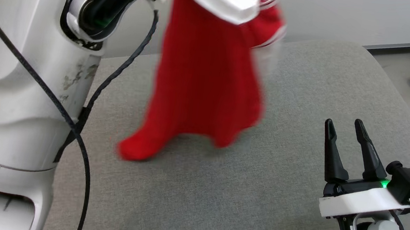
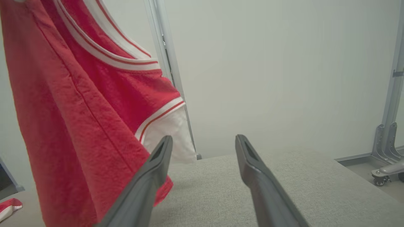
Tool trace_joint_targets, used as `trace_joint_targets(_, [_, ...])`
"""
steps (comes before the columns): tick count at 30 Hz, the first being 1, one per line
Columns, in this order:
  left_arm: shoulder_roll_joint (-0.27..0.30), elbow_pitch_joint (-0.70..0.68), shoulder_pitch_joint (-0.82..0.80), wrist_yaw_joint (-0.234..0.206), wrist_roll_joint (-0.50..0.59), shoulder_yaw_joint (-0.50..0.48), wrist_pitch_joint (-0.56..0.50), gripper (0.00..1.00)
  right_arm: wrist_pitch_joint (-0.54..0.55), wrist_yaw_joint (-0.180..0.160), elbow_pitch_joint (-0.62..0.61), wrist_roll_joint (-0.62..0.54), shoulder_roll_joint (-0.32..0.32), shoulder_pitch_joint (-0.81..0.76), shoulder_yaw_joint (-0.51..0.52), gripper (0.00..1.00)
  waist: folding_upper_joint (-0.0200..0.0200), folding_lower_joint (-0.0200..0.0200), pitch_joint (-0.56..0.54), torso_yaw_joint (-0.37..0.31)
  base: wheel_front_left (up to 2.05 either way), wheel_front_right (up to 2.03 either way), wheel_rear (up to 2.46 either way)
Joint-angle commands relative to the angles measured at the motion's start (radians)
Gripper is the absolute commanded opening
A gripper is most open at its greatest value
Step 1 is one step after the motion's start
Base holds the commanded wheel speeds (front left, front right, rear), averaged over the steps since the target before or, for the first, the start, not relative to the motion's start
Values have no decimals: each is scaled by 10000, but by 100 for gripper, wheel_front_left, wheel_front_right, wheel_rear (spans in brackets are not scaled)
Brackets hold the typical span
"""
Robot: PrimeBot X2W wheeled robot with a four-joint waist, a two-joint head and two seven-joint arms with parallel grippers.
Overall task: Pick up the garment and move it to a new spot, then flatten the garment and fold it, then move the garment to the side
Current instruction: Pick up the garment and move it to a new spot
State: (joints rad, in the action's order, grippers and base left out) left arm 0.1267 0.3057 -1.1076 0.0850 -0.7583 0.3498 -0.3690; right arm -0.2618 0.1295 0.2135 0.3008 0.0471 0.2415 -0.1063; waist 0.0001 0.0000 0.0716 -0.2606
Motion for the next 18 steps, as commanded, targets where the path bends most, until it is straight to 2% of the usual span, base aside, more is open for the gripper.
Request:
trace_joint_targets(1, [-97,-77,-193,-113,-158,-171,313,0,-54,23,-1,40,63,83,81,100,-1,0,86,-100,0,0,0])
trace_joint_targets(4, [-337,-54,68,-125,-541,-277,450,0,-52,23,4,34,64,27,225,100,-1,0,166,-176,0,0,0])
trace_joint_targets(6, [-291,-14,219,-137,-605,-311,457,0,-52,21,11,20,64,-3,261,100,-1,0,193,-163,0,0,0])
trace_joint_targets(11, [73,260,1489,-183,-933,-568,472,0,-52,23,35,-13,56,-63,368,100,-1,0,351,-16,0,0,0])
trace_joint_targets(18, [1021,651,3940,-263,-1312,-1250,880,0,-52,21,41,-3,65,64,370,100,-1,0,775,287,0,0,0])
